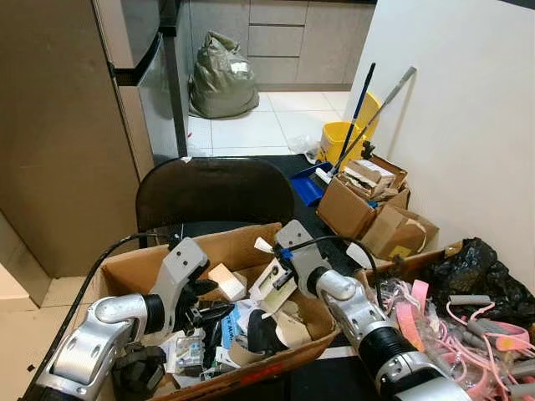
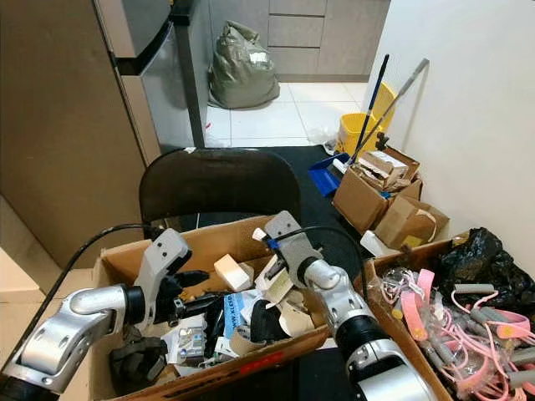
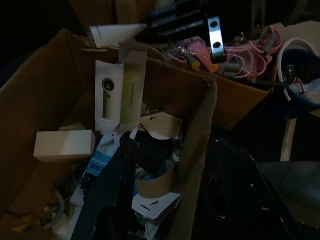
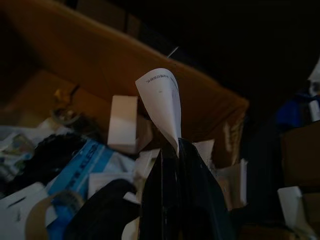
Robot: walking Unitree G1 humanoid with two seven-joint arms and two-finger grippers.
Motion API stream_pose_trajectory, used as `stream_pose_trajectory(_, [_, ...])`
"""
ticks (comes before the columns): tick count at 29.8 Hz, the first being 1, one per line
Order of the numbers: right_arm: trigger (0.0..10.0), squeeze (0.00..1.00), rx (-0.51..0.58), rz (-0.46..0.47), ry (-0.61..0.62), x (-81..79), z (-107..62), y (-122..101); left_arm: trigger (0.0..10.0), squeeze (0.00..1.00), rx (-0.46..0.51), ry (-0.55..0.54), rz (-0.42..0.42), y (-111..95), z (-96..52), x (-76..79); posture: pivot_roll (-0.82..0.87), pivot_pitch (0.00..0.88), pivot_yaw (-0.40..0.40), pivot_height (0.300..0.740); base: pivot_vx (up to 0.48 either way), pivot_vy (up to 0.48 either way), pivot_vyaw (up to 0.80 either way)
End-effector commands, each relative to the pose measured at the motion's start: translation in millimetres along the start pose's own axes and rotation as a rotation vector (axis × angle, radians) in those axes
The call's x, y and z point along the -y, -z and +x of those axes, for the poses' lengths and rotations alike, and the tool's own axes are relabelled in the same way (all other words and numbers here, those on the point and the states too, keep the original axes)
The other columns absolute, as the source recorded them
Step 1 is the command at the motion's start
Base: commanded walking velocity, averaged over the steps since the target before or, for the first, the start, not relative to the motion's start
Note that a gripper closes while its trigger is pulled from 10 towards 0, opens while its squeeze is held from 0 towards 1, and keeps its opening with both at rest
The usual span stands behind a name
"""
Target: Picking trash to rubbish bin
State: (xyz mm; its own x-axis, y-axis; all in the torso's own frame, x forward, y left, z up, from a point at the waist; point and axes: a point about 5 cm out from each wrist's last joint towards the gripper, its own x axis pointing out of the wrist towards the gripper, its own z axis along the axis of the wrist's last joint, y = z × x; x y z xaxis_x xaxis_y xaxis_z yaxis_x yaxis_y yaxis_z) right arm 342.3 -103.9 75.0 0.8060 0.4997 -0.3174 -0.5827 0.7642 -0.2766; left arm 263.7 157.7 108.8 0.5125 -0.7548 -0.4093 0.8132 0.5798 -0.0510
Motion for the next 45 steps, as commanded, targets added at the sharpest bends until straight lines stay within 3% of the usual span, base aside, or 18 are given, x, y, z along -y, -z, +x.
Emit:
stream_pose_trajectory(1, [10.0,0.00,-0.015,0.009,-0.025,-2.0,-1.7,5,10.0,0.00,-0.023,0.006,0.005,2,-1.2,0.7,-0.04,0.065,-0.045,0.740,0.000,0.000,0.00])
stream_pose_trajectory(2, [10.0,0.64,-0.015,0.023,-0.047,-2.0,-2.0,5,10.0,0.00,-0.027,0.007,0.004,1,-1.8,0.6,-0.04,0.066,-0.043,0.740,0.000,0.000,0.00])
stream_pose_trajectory(4, [10.0,0.64,-0.015,0.033,-0.052,-1.7,-2.1,5,10.0,0.00,-0.029,0.007,0.003,1,-2.0,0.5,-0.04,0.066,-0.043,0.740,0.000,0.000,0.00])
stream_pose_trajectory(5, [10.0,1.00,-0.016,0.046,-0.051,-0.7,-2.2,5,10.0,0.00,-0.031,0.008,0.001,1,-2.4,0.6,-0.03,0.065,-0.044,0.740,0.000,0.000,0.00])
stream_pose_trajectory(9, [10.0,1.00,-0.024,0.018,-0.023,3.0,-1.8,4,10.0,0.00,-0.037,0.006,-0.002,1,-3.7,0.7,-0.03,0.066,-0.044,0.740,0.000,0.000,0.00])
stream_pose_trajectory(10, [10.0,0.00,-0.025,0.017,-0.020,3.5,-1.6,4,10.0,0.00,-0.036,0.005,-0.003,1,-4.1,0.5,-0.03,0.066,-0.042,0.740,0.000,0.000,0.00])
stream_pose_trajectory(15, [10.0,0.00,0.000,0.033,0.019,8.6,-1.8,0,10.0,0.00,0.011,-0.065,-0.003,-4,-6.7,-8.2,-0.03,0.068,-0.038,0.740,0.000,0.000,0.00])
stream_pose_trajectory(19, [10.0,0.00,0.044,0.085,0.175,28.3,-7.2,-4,10.0,0.00,0.150,-0.467,0.001,-24,-11.6,-49.6,-0.03,0.070,-0.039,0.740,0.000,0.000,0.00])
stream_pose_trajectory(21, [10.0,0.00,0.079,0.132,0.274,39.7,-12.6,-5,10.0,0.00,0.198,-0.555,-0.065,-31,-11.4,-57.9,-0.04,0.070,-0.037,0.740,0.000,0.000,0.00])
stream_pose_trajectory(25, [10.0,0.00,0.107,0.192,0.384,50.1,-22.2,-1,10.0,0.00,0.240,-0.539,-0.066,-38,-3.1,-50.7,-0.04,0.070,-0.034,0.740,0.000,0.000,0.00])
stream_pose_trajectory(28, [10.0,0.00,0.116,0.254,0.470,52.9,-34.8,11,10.0,0.00,0.181,-0.566,0.052,-35,13.0,-41.0,-0.05,0.074,-0.030,0.740,0.000,0.000,-0.27])
stream_pose_trajectory(31, [10.0,0.00,0.115,0.270,0.486,52.5,-37.5,15,10.0,0.00,0.177,-0.573,0.072,-34,17.4,-38.7,-0.05,0.074,-0.030,0.740,0.000,0.000,-0.80])
stream_pose_trajectory(35, [10.0,0.00,0.128,0.303,0.538,48.0,-47.9,20,10.0,0.00,0.212,-0.567,0.117,-41,34.8,-27.3,-0.07,0.082,-0.022,0.740,0.000,0.000,-0.80])
stream_pose_trajectory(45, [10.0,0.00,0.114,0.312,0.542,35.5,-52.9,26,10.0,0.00,0.209,-0.556,0.152,-42,40.6,-24.4,-0.07,0.086,-0.021,0.740,0.000,0.000,-0.80])
